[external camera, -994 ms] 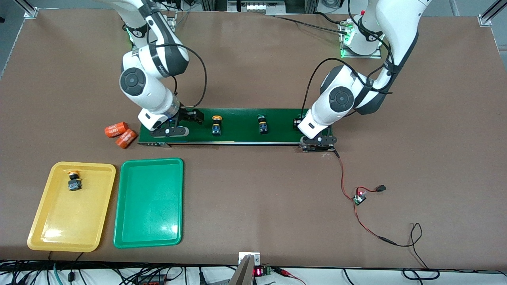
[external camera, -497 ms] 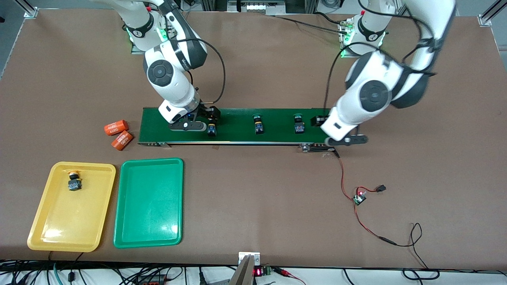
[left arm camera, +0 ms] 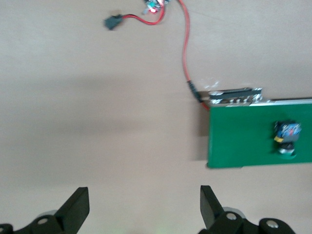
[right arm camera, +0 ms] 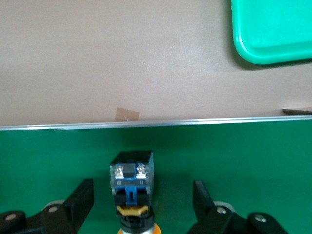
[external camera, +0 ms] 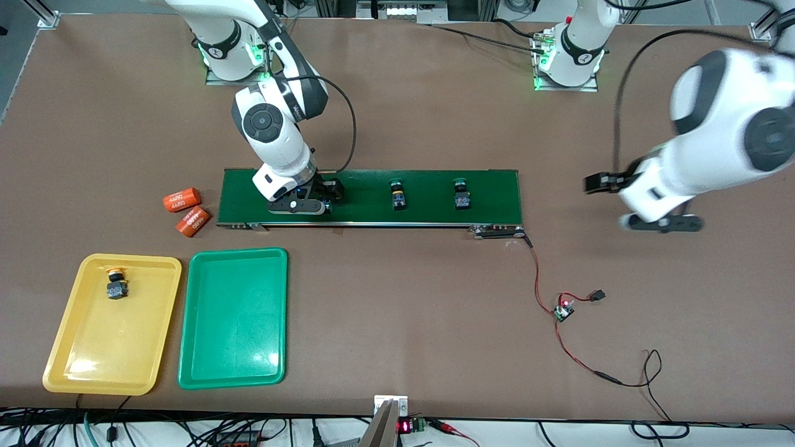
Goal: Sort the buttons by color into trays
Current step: 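Grasp an orange-based button with the right gripper and lift it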
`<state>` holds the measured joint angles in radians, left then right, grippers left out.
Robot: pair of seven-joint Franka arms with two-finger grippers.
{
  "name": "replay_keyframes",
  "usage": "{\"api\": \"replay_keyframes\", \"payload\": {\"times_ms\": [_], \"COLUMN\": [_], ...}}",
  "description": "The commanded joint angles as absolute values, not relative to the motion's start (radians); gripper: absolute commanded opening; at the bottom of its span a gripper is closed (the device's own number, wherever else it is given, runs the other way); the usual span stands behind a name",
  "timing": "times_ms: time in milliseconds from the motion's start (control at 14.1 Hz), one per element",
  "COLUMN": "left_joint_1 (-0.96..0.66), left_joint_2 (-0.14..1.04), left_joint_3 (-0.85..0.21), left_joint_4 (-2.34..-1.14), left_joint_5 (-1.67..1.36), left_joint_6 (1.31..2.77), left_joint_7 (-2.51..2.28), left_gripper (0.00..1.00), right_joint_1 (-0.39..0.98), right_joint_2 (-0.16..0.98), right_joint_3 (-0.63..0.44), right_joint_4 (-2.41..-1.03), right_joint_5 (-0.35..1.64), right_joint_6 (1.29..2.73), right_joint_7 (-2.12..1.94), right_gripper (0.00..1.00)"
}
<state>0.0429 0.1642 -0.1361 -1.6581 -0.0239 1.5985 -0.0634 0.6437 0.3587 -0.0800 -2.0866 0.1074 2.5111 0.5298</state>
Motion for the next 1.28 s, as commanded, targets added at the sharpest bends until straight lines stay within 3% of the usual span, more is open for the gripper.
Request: {"api": "replay_keyframes", "payload": {"times_ms": [0, 71, 213, 355, 781, 1207], "left_joint_1": [0.031, 0.017, 0.012, -0.067, -0.046, -0.018], "left_joint_2": [0.054, 0.032, 0.018, 0.015, -0.006, -0.009], "left_joint_3": [-0.065, -0.046, -0.016, 0.023, -0.027, -0.061], "left_joint_4": [-1.669, -1.669, -1.669, -1.680, -1.675, -1.675], "left_joint_5": [-0.029, -0.031, -0.040, -0.022, 0.027, 0.055], "left_joint_6": [1.548, 1.543, 1.566, 1.670, 1.583, 1.580], "left_joint_7": [-0.003, -0.005, -0.011, 0.002, 0.000, 0.008], "left_gripper": [1.00, 1.00, 1.00, 1.00, 1.00, 1.00], "right_joint_1": [0.657, 0.660, 0.658, 0.658, 0.635, 0.395], "right_joint_2": [0.386, 0.387, 0.387, 0.379, 0.379, 0.405], "right_joint_3": [-0.089, -0.092, -0.104, -0.127, -0.267, -0.278], "right_joint_4": [-2.086, -2.086, -2.085, -2.068, -1.884, -1.850], "right_joint_5": [0.086, 0.086, 0.084, 0.083, 0.078, 0.087], "right_joint_6": [2.556, 2.557, 2.556, 2.545, 2.310, 2.310], "right_joint_7": [0.552, 0.551, 0.540, 0.522, 0.320, -0.113], "right_gripper": [0.69, 0.48, 0.20, 0.06, 0.05, 0.06]}}
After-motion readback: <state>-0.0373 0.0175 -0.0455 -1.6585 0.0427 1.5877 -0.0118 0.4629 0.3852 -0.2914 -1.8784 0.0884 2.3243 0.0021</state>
